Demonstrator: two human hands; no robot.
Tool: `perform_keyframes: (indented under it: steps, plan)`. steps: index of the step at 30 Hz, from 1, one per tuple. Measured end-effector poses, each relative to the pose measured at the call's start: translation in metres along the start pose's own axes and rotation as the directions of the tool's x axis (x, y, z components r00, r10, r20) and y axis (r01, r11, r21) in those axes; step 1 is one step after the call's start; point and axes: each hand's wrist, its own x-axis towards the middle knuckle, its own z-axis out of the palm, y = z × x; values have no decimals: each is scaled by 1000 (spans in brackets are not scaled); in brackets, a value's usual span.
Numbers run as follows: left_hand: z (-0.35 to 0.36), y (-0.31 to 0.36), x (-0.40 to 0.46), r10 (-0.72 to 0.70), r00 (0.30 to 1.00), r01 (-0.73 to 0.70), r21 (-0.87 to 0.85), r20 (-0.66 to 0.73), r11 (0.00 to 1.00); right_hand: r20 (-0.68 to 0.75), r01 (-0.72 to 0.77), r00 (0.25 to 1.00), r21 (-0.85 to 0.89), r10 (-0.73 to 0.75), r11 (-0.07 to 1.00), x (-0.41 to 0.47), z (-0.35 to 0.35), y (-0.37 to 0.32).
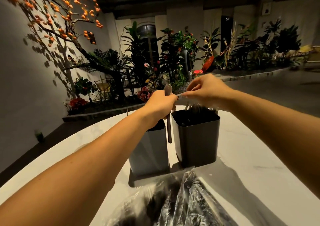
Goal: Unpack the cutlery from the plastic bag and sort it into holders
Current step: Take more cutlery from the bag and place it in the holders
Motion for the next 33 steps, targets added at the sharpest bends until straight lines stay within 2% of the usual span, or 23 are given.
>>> perform_keyframes:
  steps: [5, 7, 10, 15, 19, 22, 24, 26, 28, 30, 33]
  plan:
    - [-2, -6, -9, 27, 998, -26, -16, 60, 1000, -1, 65, 998, 39, -65, 997, -10, -1, -13]
    - [-6, -7, -17, 54, 991, -43, -94, 119, 995, 14, 89, 996, 109, -91, 990, -18, 2, -23]
    - [-17, -6, -33, 100, 970, -55, -200, 223, 978, 140, 67, 984, 288, -111, 955, -33, 7, -39]
    - [-39, -11, -64, 86, 933, -9, -216, 350, 976, 325, -76, 939, 520, -115, 851, -50, 9, -55]
    - [-56, -18, -79, 58, 915, 33, -217, 400, 976, 333, -84, 938, 484, -95, 871, -57, 18, -61]
    - [-70, -20, -89, 28, 912, 144, -383, 409, 913, 320, -109, 945, 501, -67, 859, -60, 22, -66]
    - [-81, -22, -92, 28, 922, 155, -433, 387, 888, 321, -137, 945, 579, -70, 804, -62, 22, -74]
    - [-90, -25, -91, 57, 935, 102, -418, 351, 903, 327, -139, 939, 638, -103, 757, -63, 23, -83]
    - [-94, -25, -89, 87, 947, 52, -416, 308, 908, 303, -83, 942, 624, -143, 777, -63, 25, -92]
    - [-94, -23, -88, 89, 973, 3, -395, 213, 919, 210, 46, 959, 549, -190, 835, -63, 30, -102]
    - [-96, -19, -86, 89, 996, -78, -284, 26, 956, -10, 218, 972, 408, -234, 887, -57, 38, -111]
